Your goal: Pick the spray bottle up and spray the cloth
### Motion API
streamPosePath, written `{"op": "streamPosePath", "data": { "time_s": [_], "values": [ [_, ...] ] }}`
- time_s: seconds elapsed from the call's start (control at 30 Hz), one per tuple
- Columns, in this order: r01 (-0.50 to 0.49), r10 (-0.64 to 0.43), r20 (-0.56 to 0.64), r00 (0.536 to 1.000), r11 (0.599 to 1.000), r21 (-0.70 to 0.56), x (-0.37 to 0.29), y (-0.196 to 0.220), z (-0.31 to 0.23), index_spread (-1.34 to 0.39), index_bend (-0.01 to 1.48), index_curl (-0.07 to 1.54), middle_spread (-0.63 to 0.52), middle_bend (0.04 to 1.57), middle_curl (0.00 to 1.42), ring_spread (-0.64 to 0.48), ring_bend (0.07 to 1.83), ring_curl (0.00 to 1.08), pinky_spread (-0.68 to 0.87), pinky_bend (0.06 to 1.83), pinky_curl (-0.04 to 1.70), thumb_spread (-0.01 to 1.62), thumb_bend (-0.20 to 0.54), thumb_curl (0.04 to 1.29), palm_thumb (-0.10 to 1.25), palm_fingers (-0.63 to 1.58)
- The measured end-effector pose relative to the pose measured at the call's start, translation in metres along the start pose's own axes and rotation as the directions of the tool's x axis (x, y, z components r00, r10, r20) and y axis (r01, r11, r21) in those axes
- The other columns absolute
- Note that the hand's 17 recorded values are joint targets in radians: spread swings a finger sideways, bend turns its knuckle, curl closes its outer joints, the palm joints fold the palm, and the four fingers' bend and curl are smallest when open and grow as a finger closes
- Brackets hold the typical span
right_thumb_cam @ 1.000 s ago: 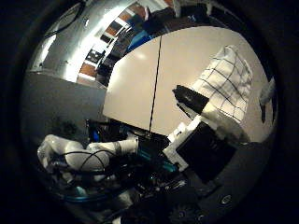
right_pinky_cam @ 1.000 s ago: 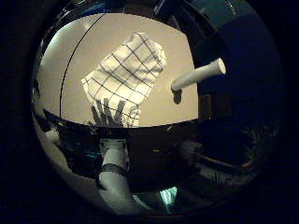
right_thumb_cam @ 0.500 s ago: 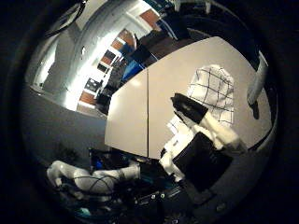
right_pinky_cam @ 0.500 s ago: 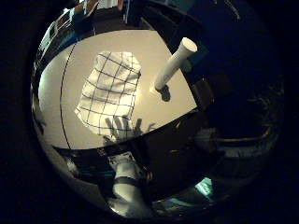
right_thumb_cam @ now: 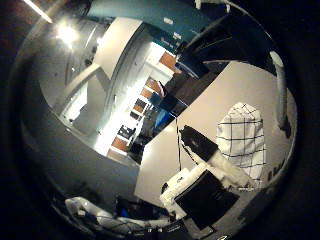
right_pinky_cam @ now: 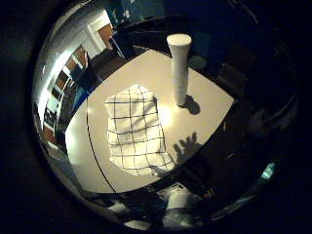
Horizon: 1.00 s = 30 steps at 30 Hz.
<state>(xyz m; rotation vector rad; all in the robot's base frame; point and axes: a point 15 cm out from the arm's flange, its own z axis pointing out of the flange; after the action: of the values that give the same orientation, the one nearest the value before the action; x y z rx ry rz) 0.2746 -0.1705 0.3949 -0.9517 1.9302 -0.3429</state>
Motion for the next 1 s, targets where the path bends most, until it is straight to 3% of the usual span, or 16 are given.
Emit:
{"op": "streamPosePath", "data": {
  "time_s": [0.53,1.0],
  "values": [
    [-0.169,0.176,-0.025,0.984,0.971,0.17,0.086,0.026,0.013,-0.09,0.15,0.27,0.21,0.21,0.37,0.25,0.45,0.29,0.41,0.52,0.29,1.07,-0.023,0.39,0.72,0.12],
    [-0.208,0.227,-0.053,0.972,0.946,0.249,0.119,0.012,0.031,-0.08,0.15,0.27,0.21,0.23,0.38,0.23,0.48,0.3,0.41,0.51,0.28,1.06,-0.023,0.39,0.7,0.12]
  ]
}}
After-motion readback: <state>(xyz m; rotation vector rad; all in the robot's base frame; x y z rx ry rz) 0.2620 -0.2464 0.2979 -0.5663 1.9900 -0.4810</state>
